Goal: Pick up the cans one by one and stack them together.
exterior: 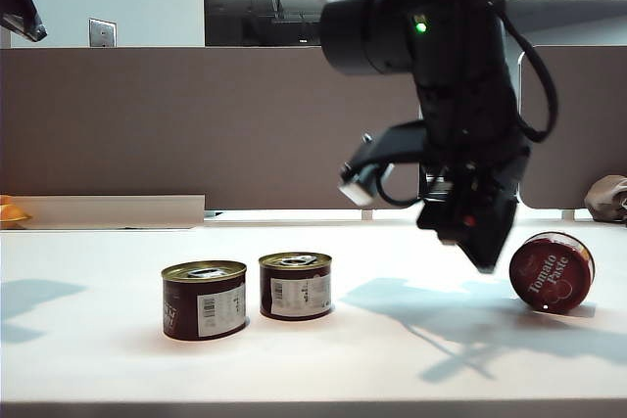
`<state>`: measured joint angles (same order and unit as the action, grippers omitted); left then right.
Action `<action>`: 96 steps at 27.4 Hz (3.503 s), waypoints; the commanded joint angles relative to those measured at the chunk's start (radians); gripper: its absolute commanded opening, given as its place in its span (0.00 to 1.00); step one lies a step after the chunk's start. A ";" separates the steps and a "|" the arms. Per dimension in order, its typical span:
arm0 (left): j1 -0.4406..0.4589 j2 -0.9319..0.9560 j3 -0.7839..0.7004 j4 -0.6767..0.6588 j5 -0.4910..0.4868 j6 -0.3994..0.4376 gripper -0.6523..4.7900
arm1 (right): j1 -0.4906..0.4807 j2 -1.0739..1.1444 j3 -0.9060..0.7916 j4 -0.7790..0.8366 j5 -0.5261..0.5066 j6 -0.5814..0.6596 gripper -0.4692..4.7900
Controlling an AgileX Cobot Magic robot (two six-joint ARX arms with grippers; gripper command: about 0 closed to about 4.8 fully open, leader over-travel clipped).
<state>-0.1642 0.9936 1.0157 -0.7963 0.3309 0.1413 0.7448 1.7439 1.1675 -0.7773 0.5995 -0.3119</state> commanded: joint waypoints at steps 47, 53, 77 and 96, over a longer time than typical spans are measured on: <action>0.001 -0.092 0.003 0.020 0.014 -0.004 0.11 | -0.294 -0.117 0.140 -0.348 -0.553 0.996 0.82; 0.001 -0.105 0.003 0.026 0.008 -0.002 0.11 | -0.299 -0.090 0.140 -0.330 -0.539 0.996 0.82; 0.001 -0.113 0.003 0.020 0.006 0.005 0.11 | -0.344 0.041 0.139 -0.285 -0.615 0.997 0.81; 0.001 -0.113 0.003 0.035 0.002 0.008 0.11 | -0.344 0.078 0.139 -0.262 -0.629 1.000 0.53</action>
<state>-0.1642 0.8822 1.0157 -0.7792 0.3325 0.1444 0.3996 1.8256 1.3045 -1.0447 -0.0280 0.6849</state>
